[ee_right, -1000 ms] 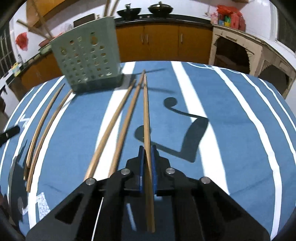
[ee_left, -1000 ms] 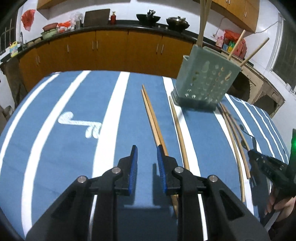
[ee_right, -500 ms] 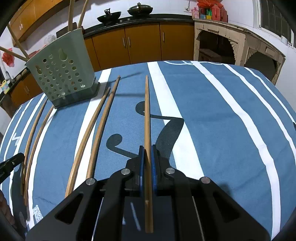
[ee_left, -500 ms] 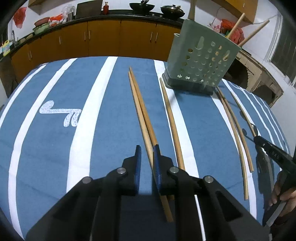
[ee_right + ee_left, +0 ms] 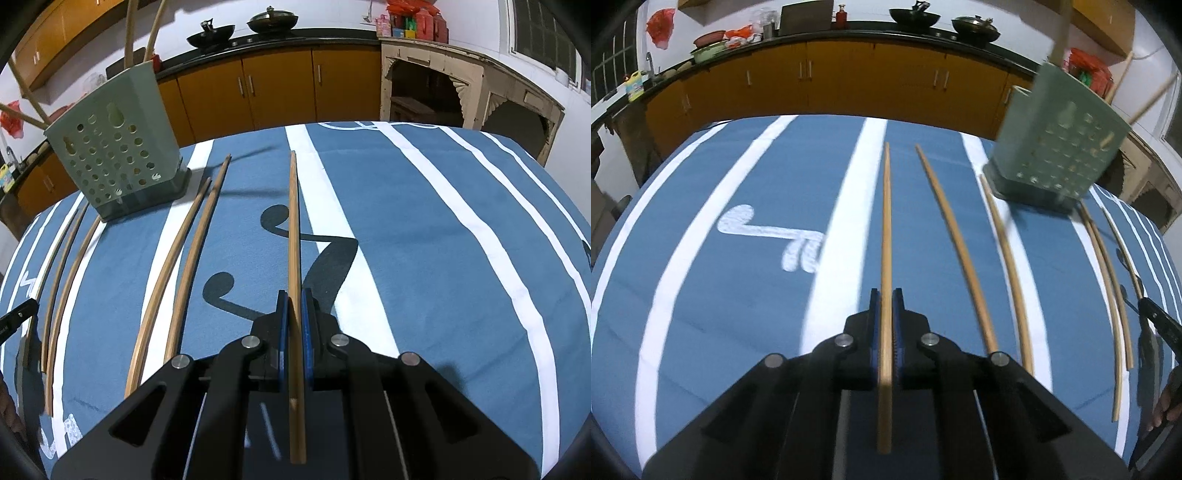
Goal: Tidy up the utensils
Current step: 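Close the left tool on a chopstick while the right tool holds its chopstick, then open the right tool and regrasp its chopstick while the left tool holds its own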
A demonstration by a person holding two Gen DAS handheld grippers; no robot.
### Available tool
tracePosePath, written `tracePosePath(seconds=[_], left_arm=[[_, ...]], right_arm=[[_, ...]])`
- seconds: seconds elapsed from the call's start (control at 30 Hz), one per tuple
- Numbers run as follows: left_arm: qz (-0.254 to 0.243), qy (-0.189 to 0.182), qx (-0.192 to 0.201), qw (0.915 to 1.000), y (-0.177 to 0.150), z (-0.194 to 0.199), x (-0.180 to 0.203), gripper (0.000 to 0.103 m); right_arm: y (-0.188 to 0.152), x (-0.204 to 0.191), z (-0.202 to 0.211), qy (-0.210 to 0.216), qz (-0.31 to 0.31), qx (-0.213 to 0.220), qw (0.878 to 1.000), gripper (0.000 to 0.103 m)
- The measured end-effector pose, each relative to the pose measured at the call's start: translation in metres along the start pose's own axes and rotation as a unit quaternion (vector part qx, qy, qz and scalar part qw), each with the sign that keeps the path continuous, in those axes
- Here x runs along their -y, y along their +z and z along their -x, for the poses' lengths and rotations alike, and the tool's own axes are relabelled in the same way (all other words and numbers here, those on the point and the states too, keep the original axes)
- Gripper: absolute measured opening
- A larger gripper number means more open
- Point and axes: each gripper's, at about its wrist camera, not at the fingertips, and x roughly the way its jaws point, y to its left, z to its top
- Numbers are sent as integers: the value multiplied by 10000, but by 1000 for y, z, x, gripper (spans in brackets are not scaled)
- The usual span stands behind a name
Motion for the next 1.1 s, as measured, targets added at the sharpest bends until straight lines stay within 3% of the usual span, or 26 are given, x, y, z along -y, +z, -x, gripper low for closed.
tracePosePath(seconds=[0.23, 0.43, 1.1], left_arm=[[-237, -165, -50, 9996, -2, 4, -4, 10], [-547, -20, 81, 9985, -14, 11, 1, 10], [-632, 3, 78, 9980, -20, 15, 2, 10]], right_arm=[[-1, 0, 1, 1, 69, -12, 10000, 9], [-6, 0, 4, 23, 78, -16, 10000, 9], [-19, 4, 15, 147, 21, -38, 9999, 9]])
